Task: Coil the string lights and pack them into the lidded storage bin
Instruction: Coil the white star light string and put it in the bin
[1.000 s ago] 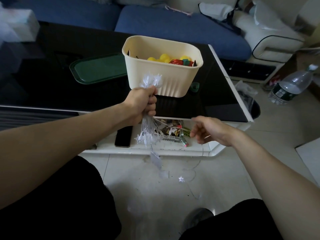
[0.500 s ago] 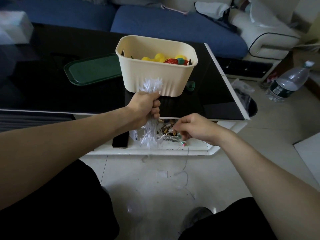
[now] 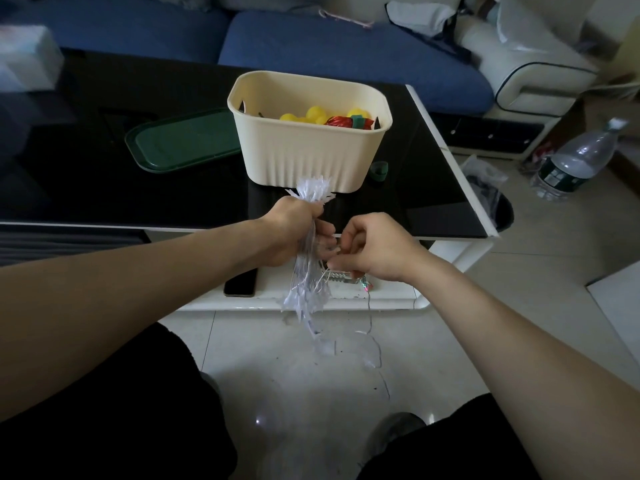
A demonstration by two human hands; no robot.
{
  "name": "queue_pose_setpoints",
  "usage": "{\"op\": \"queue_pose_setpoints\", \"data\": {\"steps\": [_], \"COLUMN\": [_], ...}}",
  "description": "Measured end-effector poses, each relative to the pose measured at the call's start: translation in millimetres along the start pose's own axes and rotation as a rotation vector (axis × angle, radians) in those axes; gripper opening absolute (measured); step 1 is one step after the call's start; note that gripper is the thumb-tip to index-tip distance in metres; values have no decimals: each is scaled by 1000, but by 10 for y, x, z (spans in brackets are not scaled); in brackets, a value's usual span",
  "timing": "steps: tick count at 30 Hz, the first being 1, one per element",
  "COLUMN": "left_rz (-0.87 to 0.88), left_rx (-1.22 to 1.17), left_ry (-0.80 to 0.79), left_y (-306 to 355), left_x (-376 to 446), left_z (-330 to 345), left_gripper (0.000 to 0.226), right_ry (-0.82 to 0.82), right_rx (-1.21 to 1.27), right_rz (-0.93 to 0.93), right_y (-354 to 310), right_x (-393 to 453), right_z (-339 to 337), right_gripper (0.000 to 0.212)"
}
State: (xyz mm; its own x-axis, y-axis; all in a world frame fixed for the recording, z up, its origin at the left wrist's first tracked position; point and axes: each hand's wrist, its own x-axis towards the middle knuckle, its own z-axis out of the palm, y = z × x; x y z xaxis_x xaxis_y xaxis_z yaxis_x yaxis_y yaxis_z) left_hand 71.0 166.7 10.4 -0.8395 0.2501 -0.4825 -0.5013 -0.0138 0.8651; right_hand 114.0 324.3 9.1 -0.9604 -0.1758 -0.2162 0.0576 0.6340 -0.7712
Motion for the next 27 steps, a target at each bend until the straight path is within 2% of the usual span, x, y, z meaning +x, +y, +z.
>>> {"op": "queue_pose_setpoints", "data": {"steps": [5, 12, 17, 23, 27], "left_rz": [-8, -7, -43, -30, -36], "left_rx": [216, 223, 320, 387, 276], "left_ry": [-85, -151, -220, -176, -134], "left_y": [-25, -54, -64, -43, 19], "left_x": [-34, -11, -74, -90, -109], "left_z": [13, 8, 9, 7, -5], "left_gripper": [29, 30, 29, 35, 35], "right_ry": [52, 16, 102, 51, 31], "right_rx": [-21, -59, -134, -21, -46], "right_rz": [-98, -82, -111, -54, 18], "right_y": [-64, -76, -139, -98, -1], "right_x": [2, -9, -5, -21, -7], "right_z": [8, 41, 55, 5, -14], "right_gripper": [39, 38, 44, 58, 48]}}
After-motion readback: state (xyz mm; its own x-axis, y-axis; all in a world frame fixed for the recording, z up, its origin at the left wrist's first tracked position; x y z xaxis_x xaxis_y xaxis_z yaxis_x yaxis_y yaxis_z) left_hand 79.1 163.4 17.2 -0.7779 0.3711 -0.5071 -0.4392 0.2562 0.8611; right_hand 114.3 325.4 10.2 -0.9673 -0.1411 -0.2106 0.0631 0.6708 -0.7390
